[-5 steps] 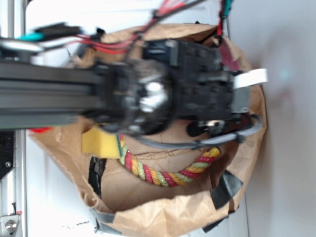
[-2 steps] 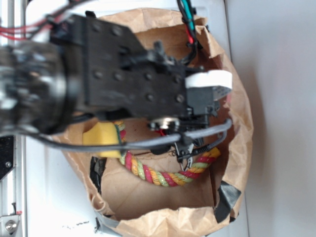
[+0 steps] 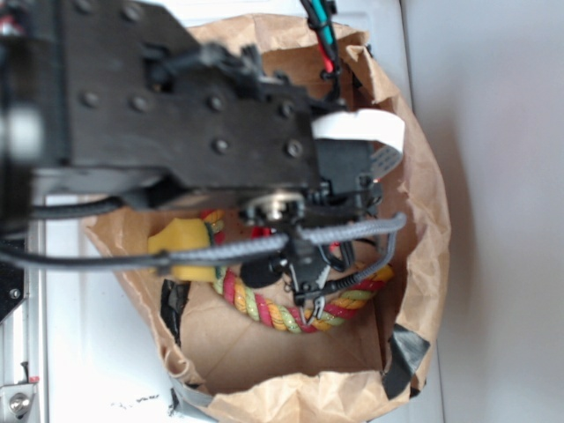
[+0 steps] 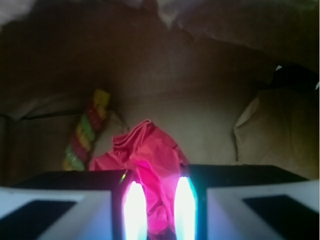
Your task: Grab the red paper.
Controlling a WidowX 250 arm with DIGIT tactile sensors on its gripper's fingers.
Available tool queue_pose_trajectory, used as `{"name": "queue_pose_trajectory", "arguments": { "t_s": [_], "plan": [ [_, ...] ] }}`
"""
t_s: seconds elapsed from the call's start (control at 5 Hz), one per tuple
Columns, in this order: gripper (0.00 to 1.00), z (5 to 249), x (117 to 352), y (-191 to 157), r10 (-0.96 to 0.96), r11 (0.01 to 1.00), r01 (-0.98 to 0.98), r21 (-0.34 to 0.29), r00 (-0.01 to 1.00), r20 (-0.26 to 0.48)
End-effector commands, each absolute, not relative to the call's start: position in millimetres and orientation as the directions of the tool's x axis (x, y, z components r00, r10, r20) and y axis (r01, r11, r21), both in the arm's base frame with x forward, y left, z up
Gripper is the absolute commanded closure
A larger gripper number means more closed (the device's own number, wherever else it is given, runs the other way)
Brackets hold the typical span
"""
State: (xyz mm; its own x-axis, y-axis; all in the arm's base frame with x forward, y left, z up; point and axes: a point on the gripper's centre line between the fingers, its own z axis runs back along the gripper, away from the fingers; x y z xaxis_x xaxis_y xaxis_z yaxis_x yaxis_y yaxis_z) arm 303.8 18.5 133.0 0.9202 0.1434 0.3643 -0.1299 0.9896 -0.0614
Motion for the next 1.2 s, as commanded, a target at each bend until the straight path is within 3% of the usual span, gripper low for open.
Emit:
{"name": "queue_pose_trajectory", "arguments": {
  "t_s": [0.0, 0.2, 0.4, 0.8, 1.0],
  "plan": [
    [1.0, 178.1, 306.2, 12.6, 0.103, 0.994, -0.109, 0.001, 0.935, 0.34],
    [1.0, 185.0, 303.3, -0.8, 0.083, 0.987, -0.113, 0.118, 0.968, 0.235],
    [1.0, 187.9, 288.6, -3.0, 0.049, 0.992, -0.074, 0.099, 0.971, 0.232],
    [1.0, 182.2, 266.9, -0.5, 0.031, 0.991, -0.062, 0.12, 0.968, 0.249],
    [1.0, 179.7, 264.8, 18.6, 0.072, 0.992, -0.095, 0.085, 0.967, 0.243]
  ]
}}
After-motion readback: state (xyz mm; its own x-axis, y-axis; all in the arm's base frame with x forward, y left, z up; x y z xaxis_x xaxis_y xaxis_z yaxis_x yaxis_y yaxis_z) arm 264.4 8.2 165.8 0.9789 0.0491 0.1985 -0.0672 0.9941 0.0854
